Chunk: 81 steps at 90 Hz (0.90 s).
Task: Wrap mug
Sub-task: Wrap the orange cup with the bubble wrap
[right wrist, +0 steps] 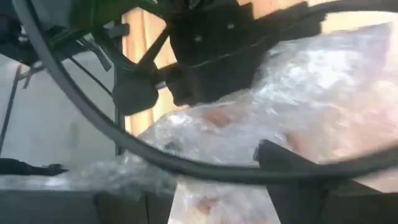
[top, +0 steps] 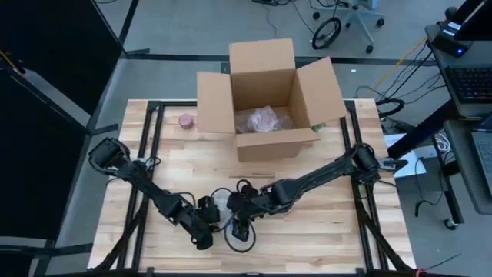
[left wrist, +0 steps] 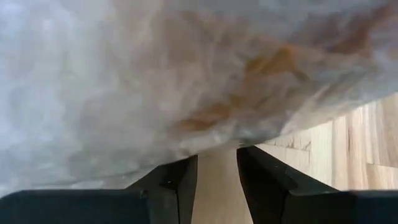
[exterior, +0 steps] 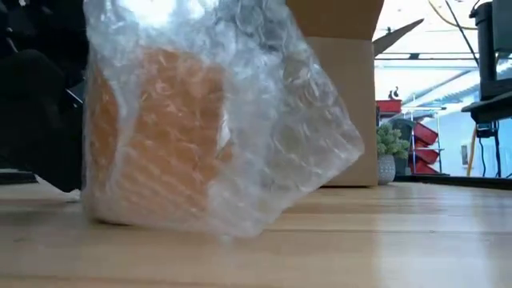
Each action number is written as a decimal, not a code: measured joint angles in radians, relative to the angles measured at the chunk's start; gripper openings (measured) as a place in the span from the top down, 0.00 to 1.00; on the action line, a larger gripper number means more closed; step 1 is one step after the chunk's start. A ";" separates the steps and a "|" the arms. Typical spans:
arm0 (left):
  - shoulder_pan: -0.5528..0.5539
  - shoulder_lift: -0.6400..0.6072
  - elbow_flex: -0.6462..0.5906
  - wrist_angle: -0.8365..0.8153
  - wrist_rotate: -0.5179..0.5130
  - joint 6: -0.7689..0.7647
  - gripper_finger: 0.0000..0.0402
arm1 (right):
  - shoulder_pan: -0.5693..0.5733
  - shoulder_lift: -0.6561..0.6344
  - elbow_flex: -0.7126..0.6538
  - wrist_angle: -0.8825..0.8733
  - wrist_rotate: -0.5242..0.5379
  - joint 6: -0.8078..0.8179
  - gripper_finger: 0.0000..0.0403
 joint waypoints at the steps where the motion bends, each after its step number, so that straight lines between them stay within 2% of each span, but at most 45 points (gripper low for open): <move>1: 0.000 0.000 0.000 0.000 0.000 0.000 0.75 | 0.000 -0.004 0.000 -0.007 0.000 0.000 0.50; 31: -0.001 0.000 0.000 -0.016 0.000 0.000 0.75 | 0.000 -0.154 0.000 -0.239 -0.022 0.062 0.50; 40: -0.001 0.000 0.000 -0.016 0.001 -0.004 0.75 | 0.000 -0.181 0.001 -0.199 -0.095 0.166 0.50; 59: -0.001 -0.035 0.000 -0.044 0.063 -0.063 0.75 | -0.009 -0.183 0.001 -0.092 -0.069 0.102 0.50; 81: -0.025 -0.214 0.002 -0.150 0.060 -0.082 0.75 | 0.006 -0.182 0.001 -0.057 -0.045 0.089 0.51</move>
